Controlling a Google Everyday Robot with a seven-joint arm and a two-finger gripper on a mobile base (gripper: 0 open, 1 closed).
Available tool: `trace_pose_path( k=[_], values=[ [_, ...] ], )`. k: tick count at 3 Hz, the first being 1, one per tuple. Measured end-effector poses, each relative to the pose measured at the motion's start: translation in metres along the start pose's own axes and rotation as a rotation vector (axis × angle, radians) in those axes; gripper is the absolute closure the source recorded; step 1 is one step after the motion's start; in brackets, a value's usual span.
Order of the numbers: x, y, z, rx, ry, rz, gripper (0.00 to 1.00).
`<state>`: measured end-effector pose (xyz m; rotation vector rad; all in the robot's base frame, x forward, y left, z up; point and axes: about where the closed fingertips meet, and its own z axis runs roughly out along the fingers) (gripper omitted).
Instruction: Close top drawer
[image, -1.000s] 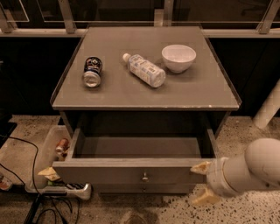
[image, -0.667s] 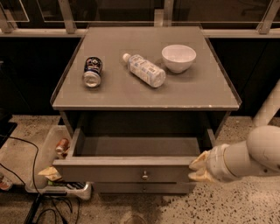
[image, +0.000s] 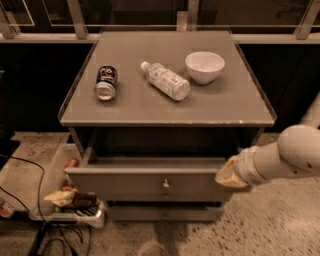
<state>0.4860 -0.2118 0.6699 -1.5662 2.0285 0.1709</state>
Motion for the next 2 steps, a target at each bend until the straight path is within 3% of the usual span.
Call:
trace_pose_path(
  k=[2],
  values=[
    [-0.0001,0.0008,-0.0002,0.0,0.0,0.0,0.59]
  ],
)
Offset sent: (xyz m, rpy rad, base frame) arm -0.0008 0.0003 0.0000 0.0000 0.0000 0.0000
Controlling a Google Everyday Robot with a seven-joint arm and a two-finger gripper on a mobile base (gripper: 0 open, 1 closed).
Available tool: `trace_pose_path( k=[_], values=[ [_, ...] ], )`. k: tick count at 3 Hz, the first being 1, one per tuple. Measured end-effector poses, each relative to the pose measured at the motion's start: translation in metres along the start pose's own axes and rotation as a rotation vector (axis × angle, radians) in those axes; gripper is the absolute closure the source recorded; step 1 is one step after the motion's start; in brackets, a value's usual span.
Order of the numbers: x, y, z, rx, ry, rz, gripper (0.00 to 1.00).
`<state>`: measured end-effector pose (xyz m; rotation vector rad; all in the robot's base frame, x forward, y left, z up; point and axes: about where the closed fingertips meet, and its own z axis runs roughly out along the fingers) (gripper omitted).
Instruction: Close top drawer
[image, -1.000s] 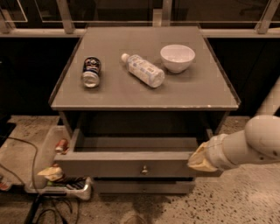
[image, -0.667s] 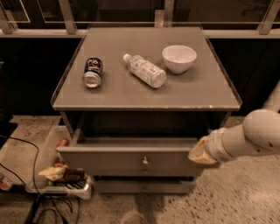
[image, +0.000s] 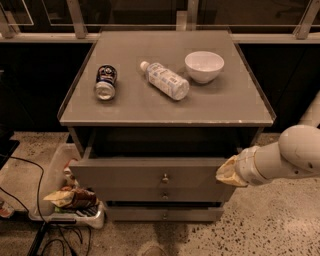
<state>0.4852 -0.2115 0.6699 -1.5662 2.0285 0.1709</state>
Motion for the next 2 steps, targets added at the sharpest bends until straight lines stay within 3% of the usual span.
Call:
trace_pose_path(
  k=[2],
  values=[
    [0.0,0.0,0.0,0.0,0.0,0.0,0.13]
  ],
)
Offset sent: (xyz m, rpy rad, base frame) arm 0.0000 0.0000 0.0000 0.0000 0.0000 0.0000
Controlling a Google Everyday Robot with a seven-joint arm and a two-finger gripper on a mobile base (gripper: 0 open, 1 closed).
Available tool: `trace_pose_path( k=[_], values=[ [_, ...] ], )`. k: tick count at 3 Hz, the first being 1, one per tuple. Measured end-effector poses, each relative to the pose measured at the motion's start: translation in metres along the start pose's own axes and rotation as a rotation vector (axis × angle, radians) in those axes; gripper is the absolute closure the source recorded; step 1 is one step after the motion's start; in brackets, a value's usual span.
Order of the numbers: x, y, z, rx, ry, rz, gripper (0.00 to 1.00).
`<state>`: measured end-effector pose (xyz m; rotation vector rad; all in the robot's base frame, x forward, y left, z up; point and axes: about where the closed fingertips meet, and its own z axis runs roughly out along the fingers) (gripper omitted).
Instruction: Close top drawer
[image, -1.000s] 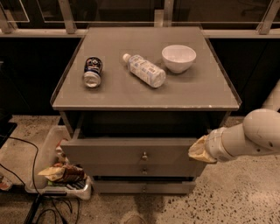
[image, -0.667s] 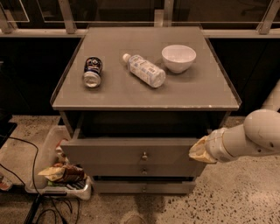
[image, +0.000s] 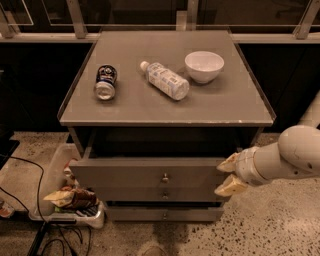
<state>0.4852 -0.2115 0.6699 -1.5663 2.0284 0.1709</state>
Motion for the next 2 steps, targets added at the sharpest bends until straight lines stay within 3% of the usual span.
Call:
trace_pose_path(
  k=[1,2],
  values=[
    [0.0,0.0,0.0,0.0,0.0,0.0,0.0],
    [-0.0001,0.0,0.0,0.0,0.0,0.0,0.0]
  ],
)
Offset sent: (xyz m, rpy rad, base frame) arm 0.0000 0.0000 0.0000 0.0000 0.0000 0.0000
